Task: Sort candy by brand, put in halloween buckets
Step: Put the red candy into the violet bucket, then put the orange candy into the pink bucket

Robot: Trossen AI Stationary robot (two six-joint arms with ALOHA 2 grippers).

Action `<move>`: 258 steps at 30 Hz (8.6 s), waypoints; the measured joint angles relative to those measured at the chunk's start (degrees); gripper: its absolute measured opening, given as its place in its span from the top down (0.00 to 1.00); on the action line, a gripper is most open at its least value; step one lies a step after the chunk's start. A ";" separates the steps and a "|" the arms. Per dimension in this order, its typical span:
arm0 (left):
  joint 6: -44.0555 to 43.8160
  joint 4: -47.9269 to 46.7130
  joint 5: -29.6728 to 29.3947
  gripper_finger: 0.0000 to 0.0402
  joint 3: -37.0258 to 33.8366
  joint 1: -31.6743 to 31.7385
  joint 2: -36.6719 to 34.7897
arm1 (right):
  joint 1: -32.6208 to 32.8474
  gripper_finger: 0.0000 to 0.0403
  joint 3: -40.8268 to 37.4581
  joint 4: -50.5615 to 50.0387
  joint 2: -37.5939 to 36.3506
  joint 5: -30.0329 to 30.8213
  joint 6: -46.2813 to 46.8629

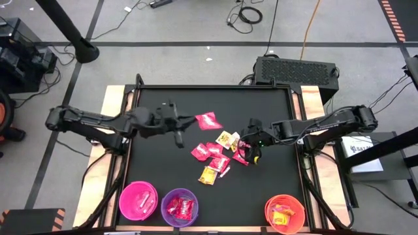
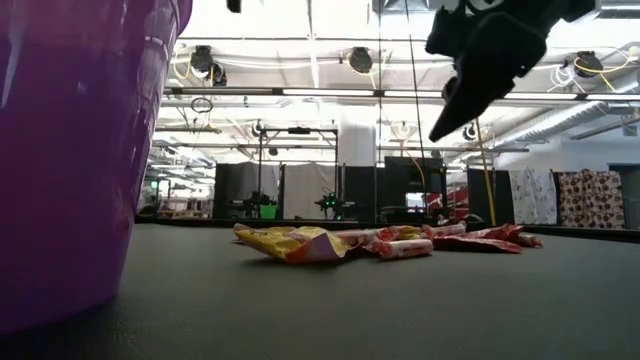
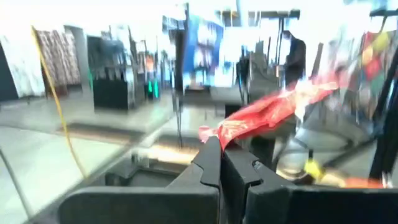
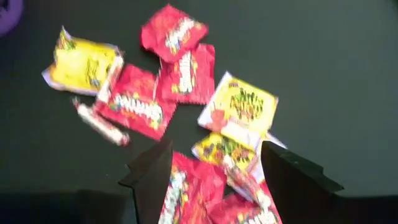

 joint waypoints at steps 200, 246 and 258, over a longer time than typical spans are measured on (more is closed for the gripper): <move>-0.46 -55.79 -33.04 0.59 9.27 -20.54 2.33 | 12.74 0.63 4.08 18.96 28.23 -6.81 -3.89; -0.52 -53.30 -32.08 0.59 9.27 -20.47 2.33 | 11.47 0.64 4.22 18.31 30.73 -6.46 -7.58; -0.48 -53.32 -32.08 0.59 9.25 -20.47 2.33 | 11.52 0.85 4.22 17.87 30.51 -6.85 -7.96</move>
